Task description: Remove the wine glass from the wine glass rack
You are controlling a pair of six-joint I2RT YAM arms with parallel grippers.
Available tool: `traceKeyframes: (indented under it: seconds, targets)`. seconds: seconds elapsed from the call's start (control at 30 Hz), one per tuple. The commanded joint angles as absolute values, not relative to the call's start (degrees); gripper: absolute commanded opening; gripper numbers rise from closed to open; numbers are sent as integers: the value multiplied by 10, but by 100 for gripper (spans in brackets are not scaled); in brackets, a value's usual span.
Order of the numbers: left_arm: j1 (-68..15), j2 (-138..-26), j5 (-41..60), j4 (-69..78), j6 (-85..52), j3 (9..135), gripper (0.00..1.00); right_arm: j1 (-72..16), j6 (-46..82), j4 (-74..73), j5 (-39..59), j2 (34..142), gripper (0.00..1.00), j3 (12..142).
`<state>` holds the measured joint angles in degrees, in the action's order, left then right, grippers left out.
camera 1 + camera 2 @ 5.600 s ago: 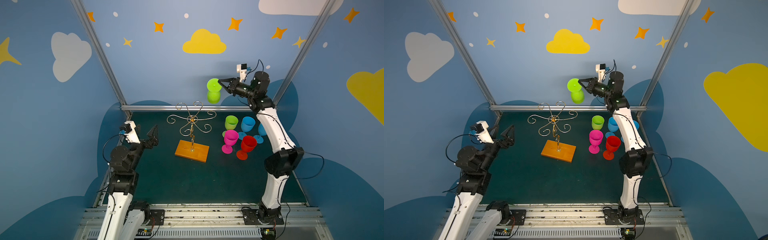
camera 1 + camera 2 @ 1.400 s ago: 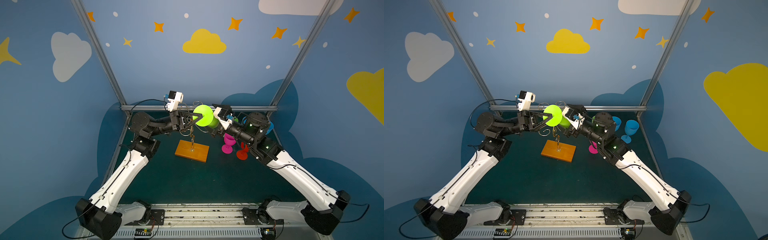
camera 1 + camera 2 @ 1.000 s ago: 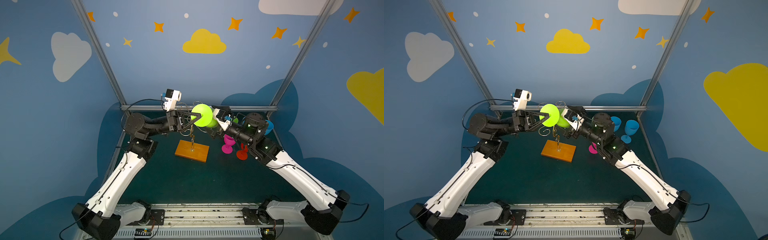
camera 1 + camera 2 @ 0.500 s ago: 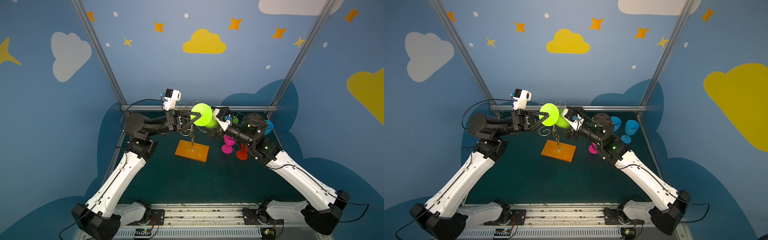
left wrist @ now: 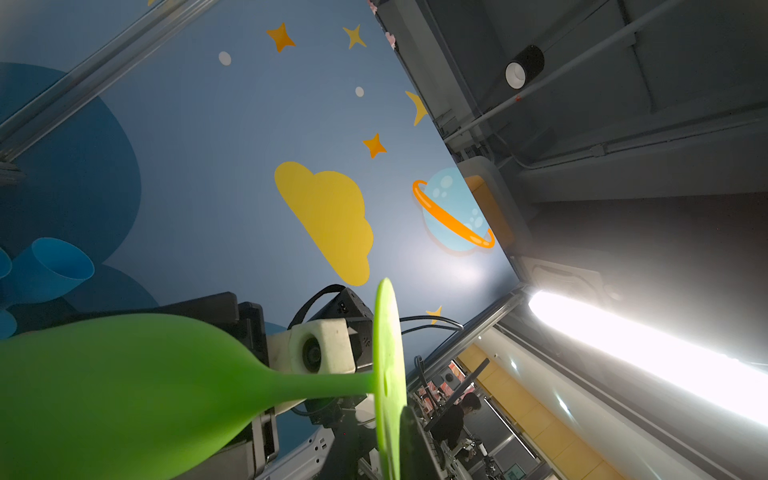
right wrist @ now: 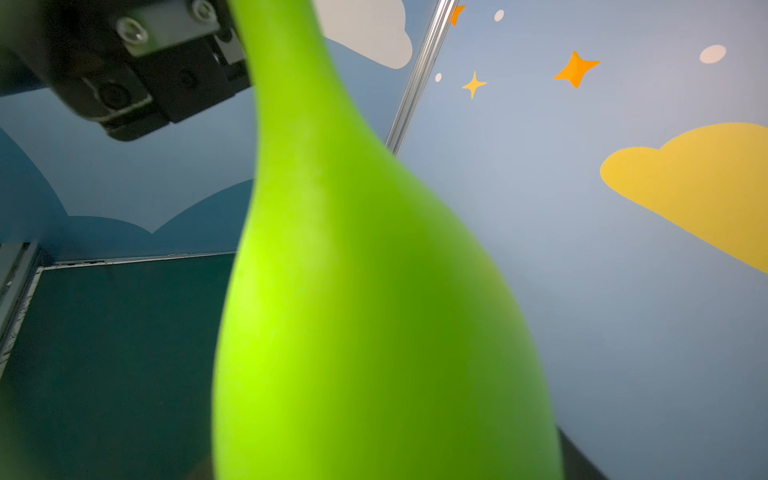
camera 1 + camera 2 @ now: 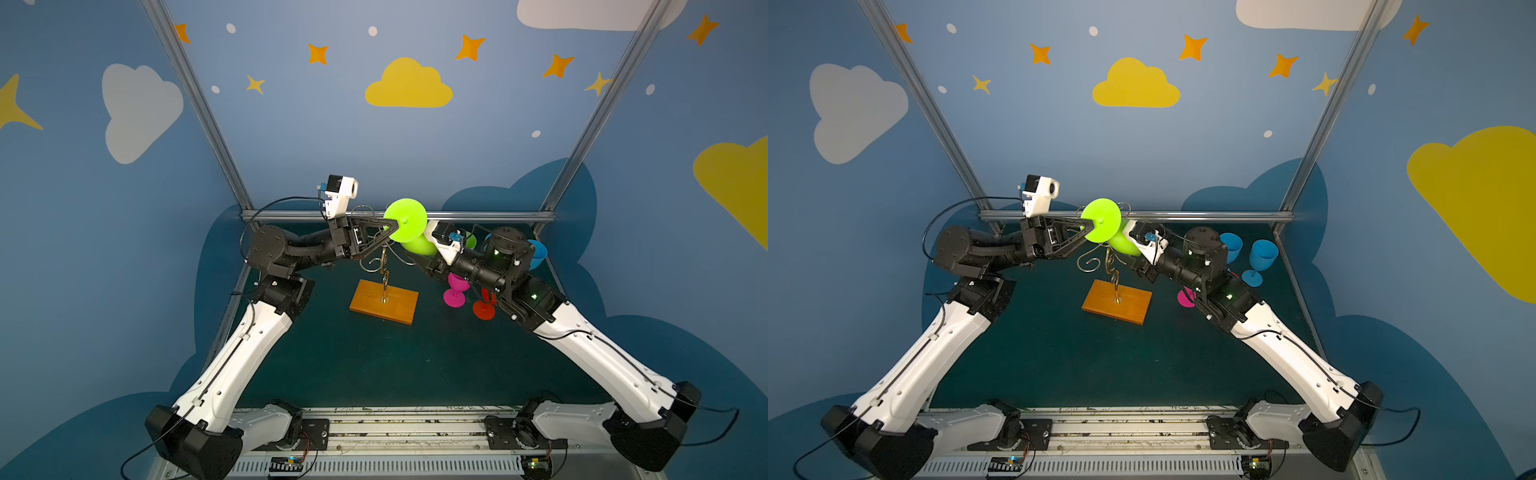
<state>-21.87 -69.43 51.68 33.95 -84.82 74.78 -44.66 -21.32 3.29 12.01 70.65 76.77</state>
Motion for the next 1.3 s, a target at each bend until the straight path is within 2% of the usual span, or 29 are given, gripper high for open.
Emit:
traceKeyframes:
  seconds: [0.0, 0.1, 0.17, 0.2, 0.3, 0.4, 0.5, 0.6, 0.7, 0.83, 1.03, 1.27]
  targets:
    - [-205, -704, 519, 358, -841, 747, 21, -450, -182, 54, 113, 674, 48, 775]
    - [-197, -710, 514, 376, -853, 740, 33, -451, -180, 82, 105, 660, 45, 776]
    - [-189, -710, 509, 389, -856, 736, 48, -451, -155, 108, 95, 651, 44, 781]
    - [-185, -709, 504, 391, -850, 733, 53, -452, -148, 125, 88, 647, 42, 785]
    - [-177, -698, 489, 370, -796, 730, 60, -453, -133, 172, 79, 632, 40, 798]
    - [-177, -666, 442, 292, -634, 725, 62, -453, -118, 221, 68, 618, 38, 808]
    - [-197, -617, 349, 210, -394, 705, 64, -456, -100, 280, 57, 608, 36, 823]
    - [-234, -577, 249, 214, -161, 656, 65, -458, -74, 336, 47, 605, 34, 839]
    - [-247, -571, 219, 256, -21, 622, 65, -460, -51, 390, 48, 610, 33, 858]
    - [-252, -591, 265, 286, 99, 618, 61, -467, -38, 442, 49, 624, 29, 878]
    - [-262, -624, 298, 306, 165, 635, 59, -477, -32, 454, 43, 631, 26, 874]
    - [-306, -651, 314, 259, 255, 667, 58, -487, -28, 467, 50, 650, 25, 884]
